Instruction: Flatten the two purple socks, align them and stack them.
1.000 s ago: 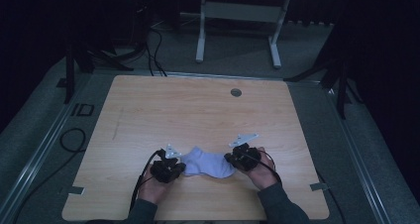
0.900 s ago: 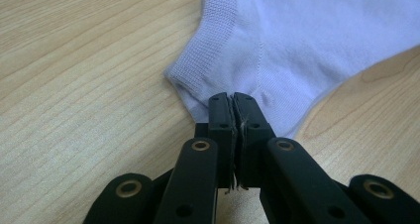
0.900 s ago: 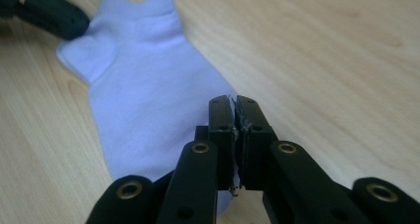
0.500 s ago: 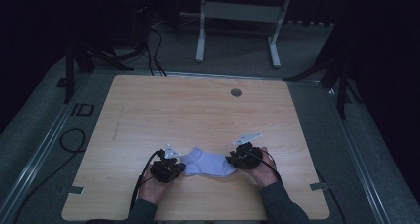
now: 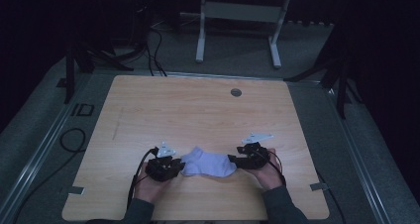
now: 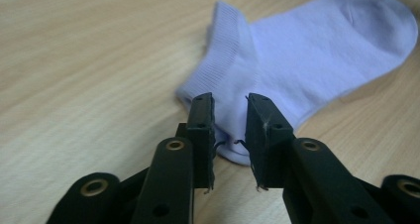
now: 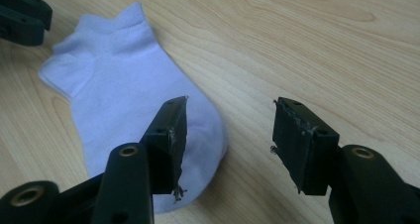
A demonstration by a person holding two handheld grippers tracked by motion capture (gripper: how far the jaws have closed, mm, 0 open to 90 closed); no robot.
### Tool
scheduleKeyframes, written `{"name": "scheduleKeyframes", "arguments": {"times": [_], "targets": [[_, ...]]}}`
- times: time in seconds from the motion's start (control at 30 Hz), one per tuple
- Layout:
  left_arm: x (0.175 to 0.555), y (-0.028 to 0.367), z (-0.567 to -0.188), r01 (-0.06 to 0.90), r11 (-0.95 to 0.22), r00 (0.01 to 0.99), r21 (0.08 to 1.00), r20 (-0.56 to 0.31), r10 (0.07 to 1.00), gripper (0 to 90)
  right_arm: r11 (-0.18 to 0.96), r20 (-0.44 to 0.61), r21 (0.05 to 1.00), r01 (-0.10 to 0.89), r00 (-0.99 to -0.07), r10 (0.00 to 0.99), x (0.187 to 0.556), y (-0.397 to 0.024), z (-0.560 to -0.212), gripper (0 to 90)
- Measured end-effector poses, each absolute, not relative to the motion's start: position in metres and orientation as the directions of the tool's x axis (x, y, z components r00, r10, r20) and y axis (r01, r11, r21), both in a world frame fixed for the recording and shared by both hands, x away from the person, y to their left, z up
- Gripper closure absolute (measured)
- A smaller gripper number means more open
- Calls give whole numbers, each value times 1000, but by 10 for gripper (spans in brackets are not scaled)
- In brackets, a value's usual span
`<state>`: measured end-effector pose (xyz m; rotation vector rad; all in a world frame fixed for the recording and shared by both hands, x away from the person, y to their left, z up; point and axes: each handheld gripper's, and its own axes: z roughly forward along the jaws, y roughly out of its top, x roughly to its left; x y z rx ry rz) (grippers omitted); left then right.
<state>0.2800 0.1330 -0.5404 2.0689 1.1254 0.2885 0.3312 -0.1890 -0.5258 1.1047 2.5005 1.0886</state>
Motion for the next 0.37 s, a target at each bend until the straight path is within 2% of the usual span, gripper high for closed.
{"name": "scheduleKeyframes", "arguments": {"times": [0.37], "targets": [[291,160,-540,651,-263,495,712,-136,858,685,407,123,699,588,-660,741,334,-206,-529,458]]}}
